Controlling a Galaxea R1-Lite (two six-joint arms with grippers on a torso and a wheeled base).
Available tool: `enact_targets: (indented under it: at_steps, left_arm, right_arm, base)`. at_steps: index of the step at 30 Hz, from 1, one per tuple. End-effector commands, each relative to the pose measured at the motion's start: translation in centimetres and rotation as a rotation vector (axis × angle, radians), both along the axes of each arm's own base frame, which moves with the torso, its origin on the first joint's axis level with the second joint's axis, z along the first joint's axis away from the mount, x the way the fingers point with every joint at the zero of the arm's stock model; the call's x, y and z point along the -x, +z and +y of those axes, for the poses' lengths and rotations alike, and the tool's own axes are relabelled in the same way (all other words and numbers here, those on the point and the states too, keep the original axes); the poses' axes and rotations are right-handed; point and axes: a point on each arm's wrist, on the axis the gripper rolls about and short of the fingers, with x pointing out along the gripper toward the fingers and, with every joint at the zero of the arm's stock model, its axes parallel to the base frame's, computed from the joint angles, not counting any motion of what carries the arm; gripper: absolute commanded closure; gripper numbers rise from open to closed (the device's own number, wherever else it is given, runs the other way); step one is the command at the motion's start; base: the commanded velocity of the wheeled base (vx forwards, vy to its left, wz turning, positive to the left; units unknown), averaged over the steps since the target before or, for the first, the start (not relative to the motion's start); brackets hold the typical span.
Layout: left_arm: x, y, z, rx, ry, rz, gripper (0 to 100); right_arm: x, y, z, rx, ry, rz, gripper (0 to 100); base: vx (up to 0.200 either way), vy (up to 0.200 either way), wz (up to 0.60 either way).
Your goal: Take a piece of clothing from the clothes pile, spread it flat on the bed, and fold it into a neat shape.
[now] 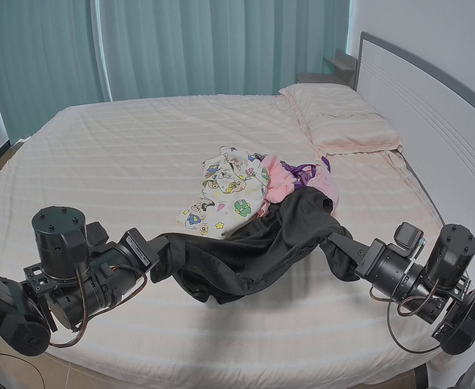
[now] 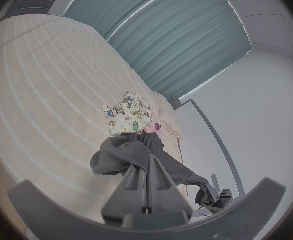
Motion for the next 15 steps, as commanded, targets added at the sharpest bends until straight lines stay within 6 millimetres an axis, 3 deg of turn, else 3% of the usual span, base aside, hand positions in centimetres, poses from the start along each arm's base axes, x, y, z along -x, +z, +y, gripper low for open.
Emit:
enact_targets:
  at_steps: [1,15]
  left_arm:
    - [0.3,0.56,0.17,0.012,0.0,-0.02,100]
    - [0.21,1.17,0.89,0.012,0.024,-0.047,100]
  right_arm:
    - [0.19,0.57,-0.1,-0.003,0.001,-0.033,100]
    - [0.79,1.2,-0.07,0.023,0.002,-0.081,100]
  base:
    - [0.0,0.2,0.0]
    - [0.0,0.2,0.0]
